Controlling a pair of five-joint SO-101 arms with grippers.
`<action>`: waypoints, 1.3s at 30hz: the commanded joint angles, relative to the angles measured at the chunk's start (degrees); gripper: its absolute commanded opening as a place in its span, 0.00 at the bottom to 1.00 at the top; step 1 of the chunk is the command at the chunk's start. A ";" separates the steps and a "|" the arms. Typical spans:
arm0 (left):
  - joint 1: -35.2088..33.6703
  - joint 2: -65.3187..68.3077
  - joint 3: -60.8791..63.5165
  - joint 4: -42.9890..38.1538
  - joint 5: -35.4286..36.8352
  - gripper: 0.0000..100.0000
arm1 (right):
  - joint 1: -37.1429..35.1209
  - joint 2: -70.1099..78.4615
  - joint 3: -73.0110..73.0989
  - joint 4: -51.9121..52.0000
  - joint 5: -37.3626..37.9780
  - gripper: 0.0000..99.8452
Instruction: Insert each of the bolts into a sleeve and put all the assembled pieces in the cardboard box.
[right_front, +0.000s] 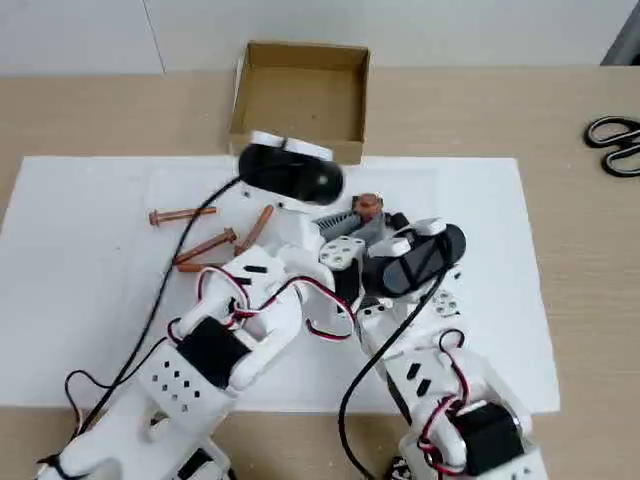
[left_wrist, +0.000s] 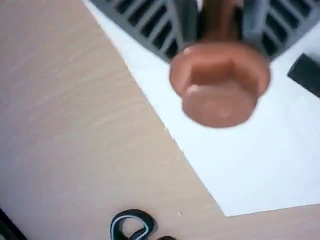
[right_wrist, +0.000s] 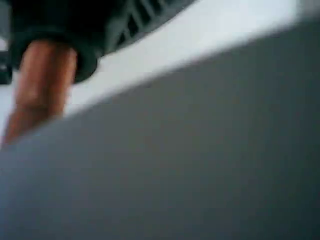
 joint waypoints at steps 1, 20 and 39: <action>0.70 -1.05 -0.66 0.09 -2.29 0.01 | -0.40 -0.66 -0.62 -1.45 -0.62 0.00; 0.97 -1.41 2.95 9.93 -2.81 0.14 | -0.40 -0.66 -0.70 -1.45 -0.53 0.00; -3.78 -1.49 -13.41 36.04 -6.42 0.27 | -0.31 -0.66 -0.70 -1.45 -0.26 0.00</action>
